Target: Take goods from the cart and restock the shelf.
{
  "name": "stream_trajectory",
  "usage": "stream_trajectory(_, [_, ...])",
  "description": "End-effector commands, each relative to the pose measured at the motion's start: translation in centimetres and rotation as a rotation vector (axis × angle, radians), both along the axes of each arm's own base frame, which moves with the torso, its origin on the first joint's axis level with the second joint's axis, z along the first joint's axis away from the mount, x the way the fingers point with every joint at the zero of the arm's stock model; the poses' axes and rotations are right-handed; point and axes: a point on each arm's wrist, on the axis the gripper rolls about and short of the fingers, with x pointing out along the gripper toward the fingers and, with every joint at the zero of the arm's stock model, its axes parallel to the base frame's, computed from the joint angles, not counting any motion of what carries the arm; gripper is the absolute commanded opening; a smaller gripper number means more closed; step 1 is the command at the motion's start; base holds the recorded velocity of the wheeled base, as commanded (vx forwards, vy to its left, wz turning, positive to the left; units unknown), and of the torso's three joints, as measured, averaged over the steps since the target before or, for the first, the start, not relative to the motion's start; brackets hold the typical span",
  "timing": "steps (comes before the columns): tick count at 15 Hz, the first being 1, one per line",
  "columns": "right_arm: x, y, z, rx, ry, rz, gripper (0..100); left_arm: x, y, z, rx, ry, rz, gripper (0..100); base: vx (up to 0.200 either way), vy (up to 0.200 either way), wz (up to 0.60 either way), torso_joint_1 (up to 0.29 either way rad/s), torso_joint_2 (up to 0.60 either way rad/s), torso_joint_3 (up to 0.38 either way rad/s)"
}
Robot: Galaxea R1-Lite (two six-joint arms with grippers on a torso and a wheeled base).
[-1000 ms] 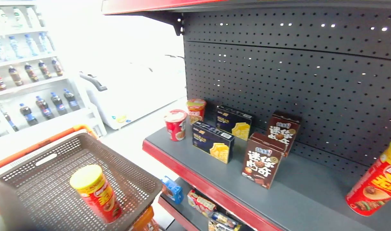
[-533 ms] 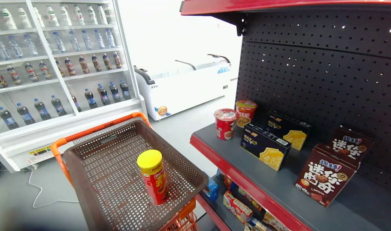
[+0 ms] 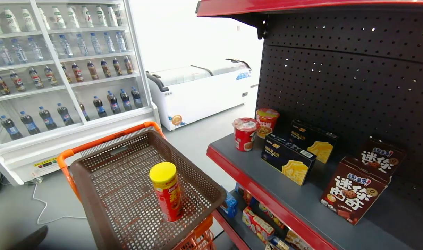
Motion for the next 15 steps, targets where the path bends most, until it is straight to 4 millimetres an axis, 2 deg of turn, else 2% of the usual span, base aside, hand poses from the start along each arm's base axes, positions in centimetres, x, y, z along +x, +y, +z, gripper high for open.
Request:
stream_trajectory(1, [0.0, 0.0, 0.0, 0.0, -0.001, 0.001, 100, 5.0, -1.6, -3.1, 0.017, 0.214, -0.15, 100, 0.0, 0.0, 0.0, 0.0, 0.0, 0.0])
stream_trajectory(3, [0.0, 0.0, 0.0, 0.0, -0.001, 0.001, 100, 6.7, -2.9, -5.9, 0.013, 0.217, -0.274, 100, 0.0, 0.0, 0.0, 0.0, 0.0, 0.0])
stream_trajectory(5, [0.0, 0.0, 0.0, 0.0, 0.0, 0.001, 100, 8.3, -3.5, -8.3, 0.019, 0.257, -0.289, 100, 0.0, 0.0, 0.0, 0.0, 0.0, 0.0])
stream_trajectory(10, [0.0, 0.0, 0.0, 0.0, 0.0, 0.001, 100, 12.7, -4.3, -11.3, 0.024, 0.335, -0.264, 100, 0.0, 0.0, 0.0, 0.0, 0.0, 0.0])
stream_trajectory(15, [0.0, 0.0, 0.0, 0.0, -0.001, 0.001, 100, 15.5, -4.8, -13.2, 0.056, 0.38, -0.255, 100, 0.0, 0.0, 0.0, 0.0, 0.0, 0.0])
